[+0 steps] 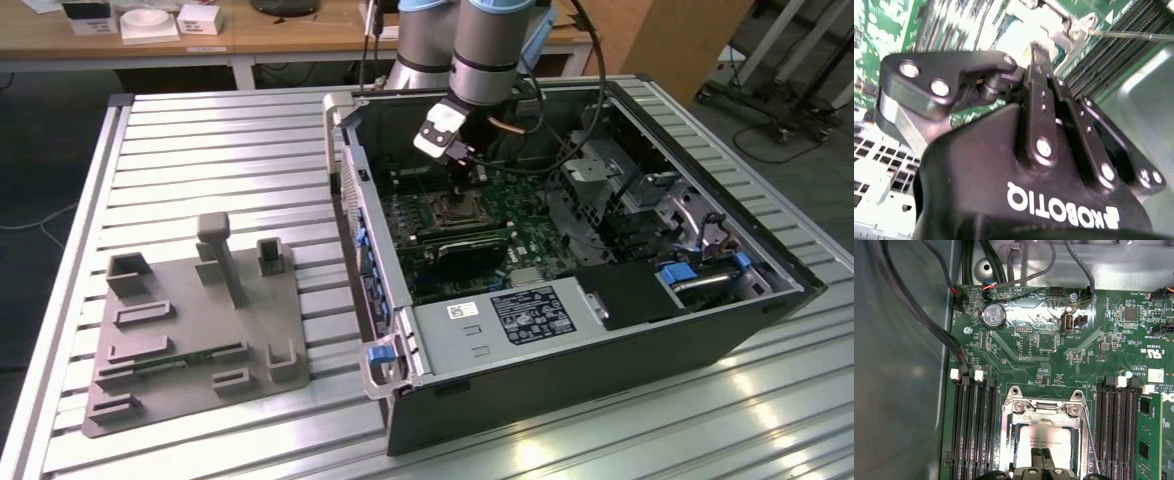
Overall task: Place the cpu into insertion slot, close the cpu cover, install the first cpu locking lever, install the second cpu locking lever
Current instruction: 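Install the first cpu locking lever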
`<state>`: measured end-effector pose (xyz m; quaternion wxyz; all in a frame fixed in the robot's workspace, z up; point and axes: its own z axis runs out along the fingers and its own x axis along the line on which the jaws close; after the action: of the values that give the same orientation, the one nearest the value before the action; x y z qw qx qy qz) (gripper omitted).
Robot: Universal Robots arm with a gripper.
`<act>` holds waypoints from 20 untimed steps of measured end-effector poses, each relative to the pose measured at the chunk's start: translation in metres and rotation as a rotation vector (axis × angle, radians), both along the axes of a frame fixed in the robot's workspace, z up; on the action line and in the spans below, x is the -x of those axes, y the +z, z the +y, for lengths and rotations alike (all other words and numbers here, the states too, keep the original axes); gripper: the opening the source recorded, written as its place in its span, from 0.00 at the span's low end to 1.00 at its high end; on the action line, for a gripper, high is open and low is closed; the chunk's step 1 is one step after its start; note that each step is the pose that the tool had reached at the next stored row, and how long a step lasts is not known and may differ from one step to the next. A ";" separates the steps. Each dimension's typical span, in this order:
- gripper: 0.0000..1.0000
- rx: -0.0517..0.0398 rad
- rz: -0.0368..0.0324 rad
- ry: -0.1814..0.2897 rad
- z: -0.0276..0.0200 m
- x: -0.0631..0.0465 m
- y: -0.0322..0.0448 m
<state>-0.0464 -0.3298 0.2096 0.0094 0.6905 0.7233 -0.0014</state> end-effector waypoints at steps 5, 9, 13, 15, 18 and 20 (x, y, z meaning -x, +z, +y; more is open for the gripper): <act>0.10 0.0003 0.0001 0.000 0.0000 0.000 0.0066; 0.10 0.0002 0.0001 0.000 0.0000 0.000 0.0067; 0.10 0.0002 0.0001 0.005 0.0000 0.000 0.0068; 0.10 0.0007 0.0004 0.013 -0.0001 0.000 0.0076; 0.10 0.0004 0.0002 0.033 -0.0001 0.000 0.0090; 0.10 0.0003 0.0001 0.053 0.0000 0.000 0.0099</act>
<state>-0.0465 -0.3298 0.2195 0.0095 0.6709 0.7414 -0.0013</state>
